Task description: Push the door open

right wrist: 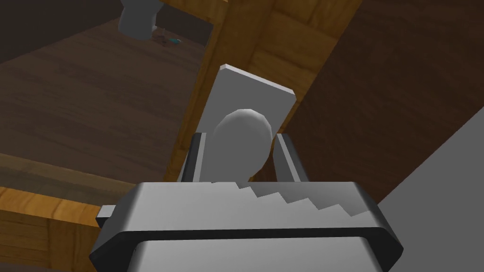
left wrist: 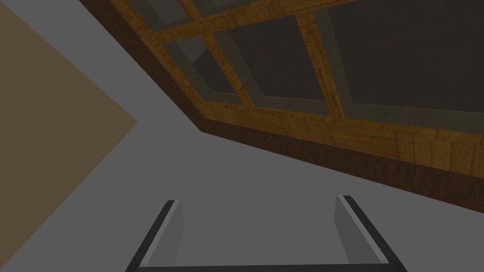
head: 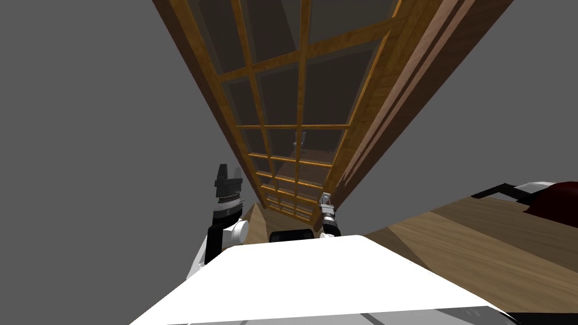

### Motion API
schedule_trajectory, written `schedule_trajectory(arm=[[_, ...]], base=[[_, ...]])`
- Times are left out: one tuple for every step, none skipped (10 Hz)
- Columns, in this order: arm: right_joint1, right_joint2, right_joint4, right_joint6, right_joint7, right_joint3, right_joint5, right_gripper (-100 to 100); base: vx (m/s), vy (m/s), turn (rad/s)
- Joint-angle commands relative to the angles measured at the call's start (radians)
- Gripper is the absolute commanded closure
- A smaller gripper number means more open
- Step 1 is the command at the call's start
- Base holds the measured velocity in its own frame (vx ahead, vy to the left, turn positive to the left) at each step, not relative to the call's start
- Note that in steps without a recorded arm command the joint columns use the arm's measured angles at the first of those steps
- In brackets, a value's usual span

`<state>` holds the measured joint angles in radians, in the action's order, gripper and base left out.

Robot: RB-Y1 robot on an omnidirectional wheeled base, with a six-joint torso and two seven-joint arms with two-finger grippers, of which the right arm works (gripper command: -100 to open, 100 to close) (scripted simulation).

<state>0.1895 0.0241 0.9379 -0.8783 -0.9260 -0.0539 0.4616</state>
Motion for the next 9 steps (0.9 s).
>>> schedule_trajectory(arm=[[-0.004, 0.007, -0.003, -0.002, 0.048, 0.007, -0.015, 100], [-0.006, 0.01, -0.006, -0.003, 0.075, 0.01, -0.026, 100], [-0.007, 0.014, -0.009, -0.004, 0.102, 0.014, -0.037, 100], [-0.007, 0.014, -0.009, -0.004, 0.109, 0.014, -0.037, 100], [-0.009, 0.017, -0.011, -0.005, 0.139, 0.017, -0.048, 100], [-0.012, 0.021, -0.015, -0.007, 0.169, 0.021, -0.061, 100], [-0.014, 0.024, -0.018, -0.008, 0.197, 0.025, -0.075, 100], [-0.014, 0.024, -0.018, -0.008, 0.209, 0.025, -0.075, 100], [-0.017, 0.028, -0.022, -0.01, 0.245, 0.029, -0.089, 100]], base=[[0.048, -0.004, -0.004], [0.05, -0.005, -0.005], [0.049, -0.009, -0.007], [0.022, -0.001, -0.005], [0.018, 0.0, -0.001], [0.035, -0.008, 0.004], [0.057, -0.02, -0.002], [0.032, -0.002, -0.011], [0.026, 0.002, -0.009]])
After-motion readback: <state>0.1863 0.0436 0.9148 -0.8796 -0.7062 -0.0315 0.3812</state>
